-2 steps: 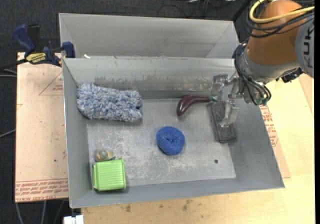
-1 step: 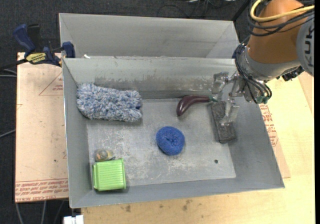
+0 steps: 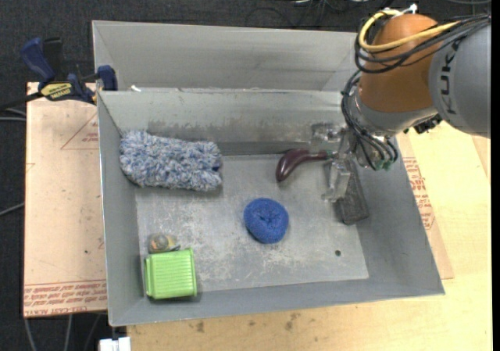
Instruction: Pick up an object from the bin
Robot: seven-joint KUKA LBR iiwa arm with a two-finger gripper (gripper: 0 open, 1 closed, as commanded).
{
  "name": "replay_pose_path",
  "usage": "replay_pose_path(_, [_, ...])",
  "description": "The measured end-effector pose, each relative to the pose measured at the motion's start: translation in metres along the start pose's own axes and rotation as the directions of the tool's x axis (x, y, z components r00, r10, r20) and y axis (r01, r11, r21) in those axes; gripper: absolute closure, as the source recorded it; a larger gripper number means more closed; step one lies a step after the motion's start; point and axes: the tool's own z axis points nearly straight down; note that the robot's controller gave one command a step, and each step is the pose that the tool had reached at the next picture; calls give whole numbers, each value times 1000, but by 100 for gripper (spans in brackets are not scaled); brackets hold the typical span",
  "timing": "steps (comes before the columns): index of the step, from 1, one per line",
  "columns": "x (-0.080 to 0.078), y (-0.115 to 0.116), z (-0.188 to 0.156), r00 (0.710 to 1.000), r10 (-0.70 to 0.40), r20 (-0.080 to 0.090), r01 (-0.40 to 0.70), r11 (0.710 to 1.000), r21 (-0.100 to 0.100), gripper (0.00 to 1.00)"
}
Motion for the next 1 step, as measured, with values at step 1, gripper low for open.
replay_pose_path(1, [12,37,49,998,-67,-8,67,998,-3,0])
